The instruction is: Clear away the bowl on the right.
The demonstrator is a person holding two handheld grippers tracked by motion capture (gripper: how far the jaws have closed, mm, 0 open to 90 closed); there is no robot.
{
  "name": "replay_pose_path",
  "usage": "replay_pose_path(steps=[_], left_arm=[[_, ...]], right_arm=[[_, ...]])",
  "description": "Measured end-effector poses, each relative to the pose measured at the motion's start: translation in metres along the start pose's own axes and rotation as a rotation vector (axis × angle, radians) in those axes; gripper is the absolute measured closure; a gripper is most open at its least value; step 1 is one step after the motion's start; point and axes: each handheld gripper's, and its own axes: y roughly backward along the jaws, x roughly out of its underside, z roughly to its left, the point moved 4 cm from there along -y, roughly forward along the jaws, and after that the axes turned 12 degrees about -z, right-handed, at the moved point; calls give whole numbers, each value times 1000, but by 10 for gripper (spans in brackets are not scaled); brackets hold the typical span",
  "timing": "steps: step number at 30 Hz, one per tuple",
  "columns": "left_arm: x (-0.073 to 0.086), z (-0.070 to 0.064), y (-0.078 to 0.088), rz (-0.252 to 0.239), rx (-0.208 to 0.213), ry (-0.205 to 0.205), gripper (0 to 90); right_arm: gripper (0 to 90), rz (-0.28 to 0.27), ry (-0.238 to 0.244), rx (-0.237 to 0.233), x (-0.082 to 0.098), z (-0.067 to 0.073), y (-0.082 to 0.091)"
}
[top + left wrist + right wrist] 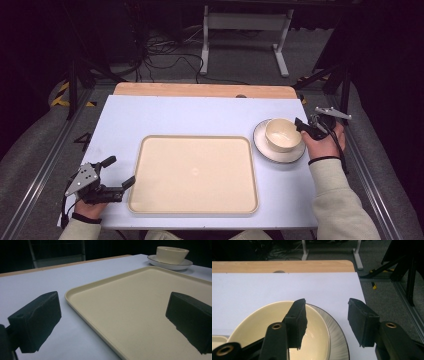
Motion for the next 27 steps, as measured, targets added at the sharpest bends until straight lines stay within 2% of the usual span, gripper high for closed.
replay_pose_path(steps=[3, 15, 17, 19, 27], left_arm=[[0, 0, 0, -1, 0, 0, 6], [0, 0, 0, -1, -1, 1, 6], [0, 0, 0, 0, 0, 0, 6], [0, 0, 0, -2, -1, -1, 6], [0, 0, 0, -2, 2, -1, 6]], right_arm=[[531, 54, -4, 11, 2, 0, -3], [554, 183, -20, 20, 16, -4, -16], [597, 210, -26, 9, 19, -4, -18], [599, 225, -61, -10, 21, -3, -20], [612, 298, -65, 11, 29, -5, -27]])
